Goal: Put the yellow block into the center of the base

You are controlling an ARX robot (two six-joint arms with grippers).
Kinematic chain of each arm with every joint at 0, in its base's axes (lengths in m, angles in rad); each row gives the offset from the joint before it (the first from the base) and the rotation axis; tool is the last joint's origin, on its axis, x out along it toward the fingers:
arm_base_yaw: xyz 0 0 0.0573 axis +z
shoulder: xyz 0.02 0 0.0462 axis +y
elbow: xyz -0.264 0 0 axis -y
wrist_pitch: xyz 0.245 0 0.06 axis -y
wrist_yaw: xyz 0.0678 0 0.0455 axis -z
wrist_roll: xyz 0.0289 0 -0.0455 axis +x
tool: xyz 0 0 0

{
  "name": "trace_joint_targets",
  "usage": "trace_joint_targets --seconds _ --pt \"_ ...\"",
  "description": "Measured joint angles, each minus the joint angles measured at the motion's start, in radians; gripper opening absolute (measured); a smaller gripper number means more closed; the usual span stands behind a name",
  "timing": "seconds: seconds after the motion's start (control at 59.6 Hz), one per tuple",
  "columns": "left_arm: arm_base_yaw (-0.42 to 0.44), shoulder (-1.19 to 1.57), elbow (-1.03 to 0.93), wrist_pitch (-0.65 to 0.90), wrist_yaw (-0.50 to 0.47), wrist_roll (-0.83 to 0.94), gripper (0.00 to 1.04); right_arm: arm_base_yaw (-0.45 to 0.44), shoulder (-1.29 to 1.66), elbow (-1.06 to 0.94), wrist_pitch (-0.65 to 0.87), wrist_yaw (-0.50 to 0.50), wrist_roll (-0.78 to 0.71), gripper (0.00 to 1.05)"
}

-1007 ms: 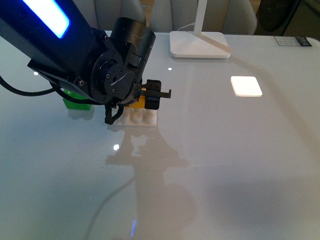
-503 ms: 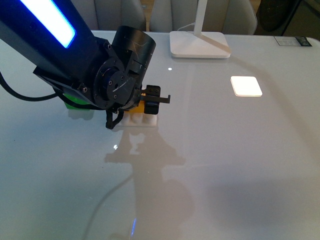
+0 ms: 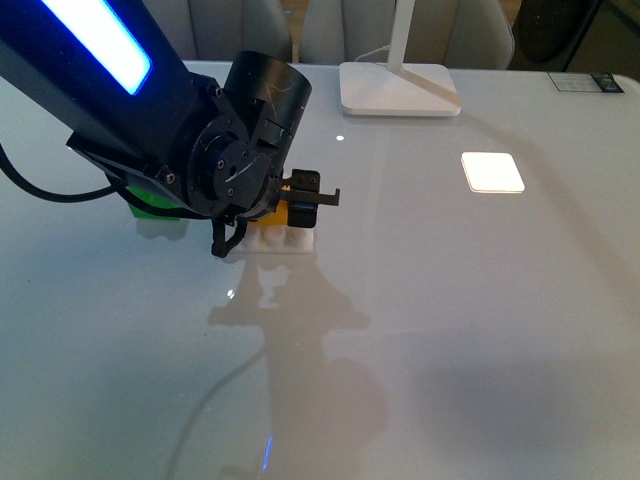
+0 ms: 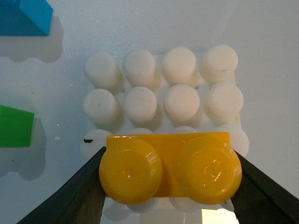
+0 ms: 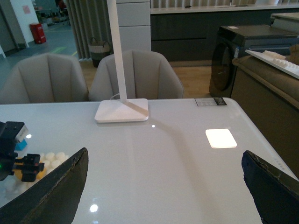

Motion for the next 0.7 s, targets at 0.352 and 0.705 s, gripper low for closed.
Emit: trace_joint_targets --seconds 0.352,0.705 --pt "-0.002 0.000 0.014 -0.005 0.006 -0.006 0.64 0.000 0.000 0.000 0.000 0.000 0.000 0.96" --pt "-0.003 0.024 0.041 -0.013 0.002 -0.007 0.64 0.000 0.000 0.000 0.000 0.000 0.000 0.96"
